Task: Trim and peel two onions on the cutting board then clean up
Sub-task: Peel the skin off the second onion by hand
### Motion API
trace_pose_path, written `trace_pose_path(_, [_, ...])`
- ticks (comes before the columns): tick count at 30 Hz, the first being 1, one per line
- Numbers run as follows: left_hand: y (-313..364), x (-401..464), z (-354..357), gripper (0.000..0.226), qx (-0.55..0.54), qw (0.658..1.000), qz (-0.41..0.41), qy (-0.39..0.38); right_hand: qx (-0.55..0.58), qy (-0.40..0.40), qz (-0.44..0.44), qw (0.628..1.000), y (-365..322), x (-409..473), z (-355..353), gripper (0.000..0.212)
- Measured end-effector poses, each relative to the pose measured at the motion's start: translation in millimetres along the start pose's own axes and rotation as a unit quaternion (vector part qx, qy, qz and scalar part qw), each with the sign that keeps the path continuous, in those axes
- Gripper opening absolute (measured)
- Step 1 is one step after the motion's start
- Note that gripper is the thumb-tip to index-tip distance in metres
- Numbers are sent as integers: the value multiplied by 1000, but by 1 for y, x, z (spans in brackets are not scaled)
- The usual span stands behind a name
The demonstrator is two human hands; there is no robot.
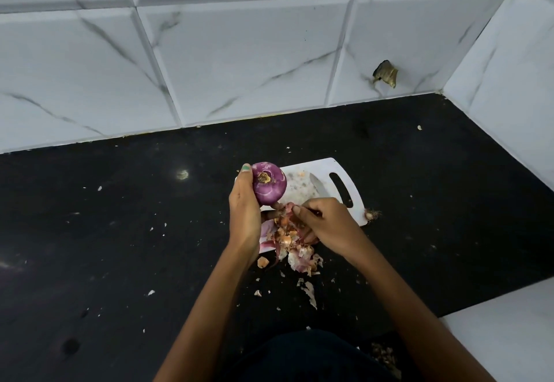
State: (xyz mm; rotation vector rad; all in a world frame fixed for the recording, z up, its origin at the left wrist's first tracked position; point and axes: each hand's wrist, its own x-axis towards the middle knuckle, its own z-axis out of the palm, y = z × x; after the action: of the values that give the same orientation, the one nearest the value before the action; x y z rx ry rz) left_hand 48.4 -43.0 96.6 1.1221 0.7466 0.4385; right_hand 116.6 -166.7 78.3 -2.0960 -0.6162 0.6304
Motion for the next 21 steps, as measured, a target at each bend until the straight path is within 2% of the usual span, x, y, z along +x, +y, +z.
trace_pose_path(3, [0, 1, 0, 35, -3, 1000, -2, -2, -26, 25, -13, 999, -1, 2, -1, 18])
trace_pose_path(6, [-1, 2, -1, 34, 7, 1000, 12, -4, 15, 92, -46, 995, -8, 2, -7, 5])
trace_pose_path(8, [-4, 4, -1, 38, 24, 1000, 10, 0, 48, 119, -65, 990, -16, 2, -11, 9])
trace_pose_path(11, [-7, 5, 0, 51, 58, 998, 11, -5, 89, 106, -99, 985, -26, 1, -15, 15])
trace_pose_path(17, [-6, 3, -3, 46, 135, 986, 69, -72, 29, 23, -155, 987, -32, -2, -12, 60])
trace_pose_path(19, [-8, 5, -4, 46, 159, 978, 74, -112, 14, 21, -162, 986, -30, 0, -8, 70])
trace_pose_path(21, [-8, 5, -5, 44, 197, 966, 84, -142, 12, 45, -156, 987, -27, 2, -6, 71])
